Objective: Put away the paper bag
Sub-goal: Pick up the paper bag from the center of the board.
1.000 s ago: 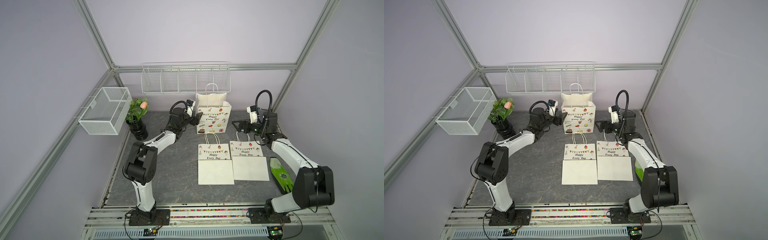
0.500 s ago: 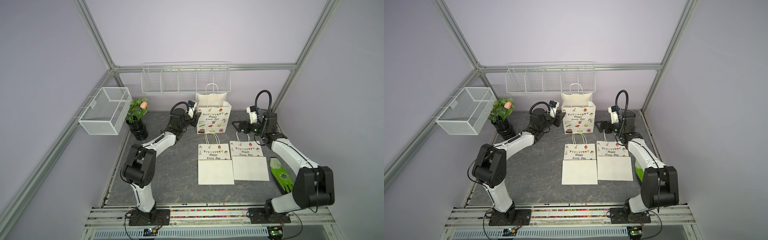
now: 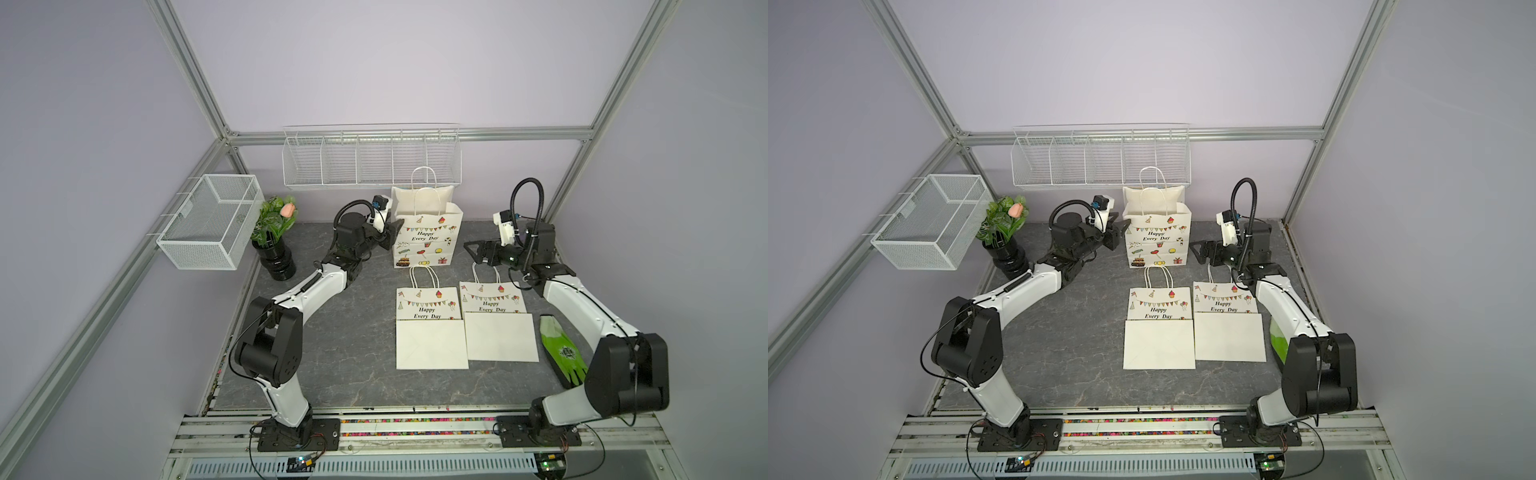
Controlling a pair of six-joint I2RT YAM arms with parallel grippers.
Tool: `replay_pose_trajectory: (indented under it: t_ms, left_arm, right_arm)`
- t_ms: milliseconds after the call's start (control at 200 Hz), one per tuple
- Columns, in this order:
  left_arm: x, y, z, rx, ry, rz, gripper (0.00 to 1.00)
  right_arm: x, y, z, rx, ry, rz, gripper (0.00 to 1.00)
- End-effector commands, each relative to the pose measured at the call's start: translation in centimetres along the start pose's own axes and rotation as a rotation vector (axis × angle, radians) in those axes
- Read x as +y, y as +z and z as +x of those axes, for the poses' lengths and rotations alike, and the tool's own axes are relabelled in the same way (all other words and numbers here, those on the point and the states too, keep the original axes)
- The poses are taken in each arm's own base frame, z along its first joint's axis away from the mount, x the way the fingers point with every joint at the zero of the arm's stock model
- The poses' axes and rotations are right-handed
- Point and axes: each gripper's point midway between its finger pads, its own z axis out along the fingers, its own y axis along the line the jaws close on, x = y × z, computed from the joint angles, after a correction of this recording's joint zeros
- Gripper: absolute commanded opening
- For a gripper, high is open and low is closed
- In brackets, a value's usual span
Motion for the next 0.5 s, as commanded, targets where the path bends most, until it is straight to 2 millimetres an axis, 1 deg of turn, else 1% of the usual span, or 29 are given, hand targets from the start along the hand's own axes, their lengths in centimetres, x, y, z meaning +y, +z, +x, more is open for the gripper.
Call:
replay_pose_trajectory:
  t_ms: [0,95,180,245,365,495]
  left_arm:
    - [-0.5,0.8,1.3,0.029,0.009,0.034,0.63]
    - [-0.1,1.6,1.9,0.040,0.008,0.029,0.62]
    - [-0.2,2.2,2.3,0.056,0.007,0.038,0.59]
    - [-0.1,2.4,2.6,0.059,0.003,0.039,0.51]
    - [-0.2,2.5,2.7,0.059,-0.002,0.046,0.30]
    - [-0.2,2.7,3.1,0.066,-0.006,0.052,0.28]
  right_arm:
    - [1.3,-0.5,-1.0,-0.015,-0.033,-0.032,0.96]
    - [1.4,-0.5,-1.0,-0.013,-0.030,-0.035,0.96]
    - [1.4,-0.5,-1.1,-0.014,-0.032,-0.036,0.96]
    - [1.4,-0.6,-1.1,-0.016,-0.032,-0.036,0.95]
    - [1.4,-0.5,-1.1,-0.014,-0.029,-0.038,0.95]
    - [1.4,-0.5,-1.1,-0.014,-0.032,-0.037,0.95]
